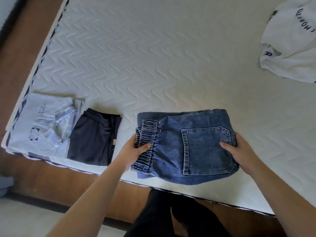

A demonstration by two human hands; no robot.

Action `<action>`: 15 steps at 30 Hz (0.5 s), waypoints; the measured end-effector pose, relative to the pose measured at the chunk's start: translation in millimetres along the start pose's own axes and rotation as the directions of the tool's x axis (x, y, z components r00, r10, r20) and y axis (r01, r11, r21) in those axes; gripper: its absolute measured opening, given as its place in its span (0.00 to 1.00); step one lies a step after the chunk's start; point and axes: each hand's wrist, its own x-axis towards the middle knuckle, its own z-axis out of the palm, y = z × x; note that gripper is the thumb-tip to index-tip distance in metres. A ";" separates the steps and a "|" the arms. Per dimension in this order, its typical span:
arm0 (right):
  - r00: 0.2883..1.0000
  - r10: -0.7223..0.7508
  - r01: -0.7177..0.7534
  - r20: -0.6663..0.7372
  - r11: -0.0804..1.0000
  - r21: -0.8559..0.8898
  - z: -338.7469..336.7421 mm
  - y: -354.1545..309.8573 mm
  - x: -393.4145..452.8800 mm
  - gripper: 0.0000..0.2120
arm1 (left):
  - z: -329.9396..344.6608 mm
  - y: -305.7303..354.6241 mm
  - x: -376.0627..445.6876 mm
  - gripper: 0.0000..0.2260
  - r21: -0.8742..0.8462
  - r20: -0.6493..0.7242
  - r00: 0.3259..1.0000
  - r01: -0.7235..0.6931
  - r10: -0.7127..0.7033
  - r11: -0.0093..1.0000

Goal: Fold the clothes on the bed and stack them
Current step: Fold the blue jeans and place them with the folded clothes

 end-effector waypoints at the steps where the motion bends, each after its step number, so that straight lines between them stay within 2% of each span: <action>1: 1.000 -0.003 0.003 0.017 1.000 0.019 -5.9 -8.9 -15.4 0.18 | 0.8 8.4 -18.1 0.14 -0.027 -0.005 1.000 -0.015 0.015 1.000; 6: 0.996 -0.091 0.089 0.015 0.992 0.086 -22.8 -55.5 -81.2 0.20 | 1.4 52.6 -85.7 0.16 -0.104 -0.008 0.996 -0.088 0.088 0.991; 15: 0.969 -0.232 0.218 0.083 0.964 0.151 -17.5 -117.0 -141.0 0.21 | -36.0 115.8 -161.1 0.20 -0.105 -0.002 0.983 -0.181 0.182 0.978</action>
